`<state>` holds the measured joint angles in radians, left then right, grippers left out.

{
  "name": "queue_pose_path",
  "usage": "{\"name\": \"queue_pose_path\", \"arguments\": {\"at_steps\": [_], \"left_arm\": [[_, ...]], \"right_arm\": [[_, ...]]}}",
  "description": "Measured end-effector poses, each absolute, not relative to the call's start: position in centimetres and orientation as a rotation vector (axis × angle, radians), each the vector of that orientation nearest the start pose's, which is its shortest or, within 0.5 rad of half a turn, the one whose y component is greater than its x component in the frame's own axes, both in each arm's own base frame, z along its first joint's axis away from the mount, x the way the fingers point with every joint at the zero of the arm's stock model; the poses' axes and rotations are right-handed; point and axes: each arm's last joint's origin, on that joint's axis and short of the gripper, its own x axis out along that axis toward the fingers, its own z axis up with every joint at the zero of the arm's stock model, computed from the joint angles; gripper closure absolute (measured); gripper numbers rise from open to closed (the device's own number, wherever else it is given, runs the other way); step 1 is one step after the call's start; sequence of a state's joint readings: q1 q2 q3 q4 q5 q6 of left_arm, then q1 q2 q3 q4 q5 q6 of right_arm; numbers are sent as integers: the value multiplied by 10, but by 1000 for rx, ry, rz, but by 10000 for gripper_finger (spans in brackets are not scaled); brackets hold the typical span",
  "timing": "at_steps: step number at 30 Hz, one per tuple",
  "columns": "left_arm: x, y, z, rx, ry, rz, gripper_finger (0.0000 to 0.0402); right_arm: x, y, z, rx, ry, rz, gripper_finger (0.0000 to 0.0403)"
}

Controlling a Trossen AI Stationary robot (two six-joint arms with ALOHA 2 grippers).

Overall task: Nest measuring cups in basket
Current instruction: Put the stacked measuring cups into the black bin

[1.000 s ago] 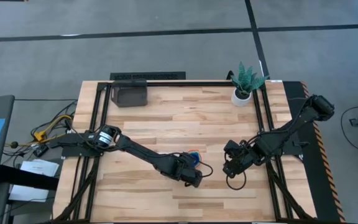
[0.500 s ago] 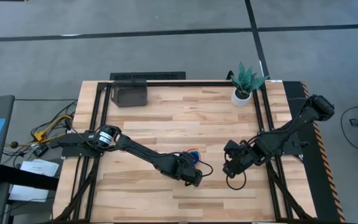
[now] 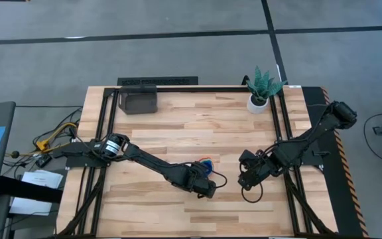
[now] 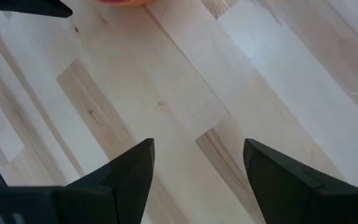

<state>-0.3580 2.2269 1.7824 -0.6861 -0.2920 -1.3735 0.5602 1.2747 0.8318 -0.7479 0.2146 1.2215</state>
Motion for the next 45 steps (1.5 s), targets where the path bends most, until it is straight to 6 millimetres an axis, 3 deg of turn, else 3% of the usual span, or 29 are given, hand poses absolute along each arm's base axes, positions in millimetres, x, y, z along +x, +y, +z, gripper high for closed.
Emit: {"name": "queue_pose_path", "arguments": {"at_steps": [15,25,34,45], "left_arm": [[441,-156,176,-896,890,666,276],[428,-148,207,-864,863,711,276],[430,-150,191,-884,939,711,276],[429,-154,192,-917,985,672,272]], "right_arm": [[194,115,216,636,1098,-385,132],[194,115,216,630,1101,-382,132],[194,115,216,620,1100,-375,132],[205,119,221,685,1013,-307,132]]}}
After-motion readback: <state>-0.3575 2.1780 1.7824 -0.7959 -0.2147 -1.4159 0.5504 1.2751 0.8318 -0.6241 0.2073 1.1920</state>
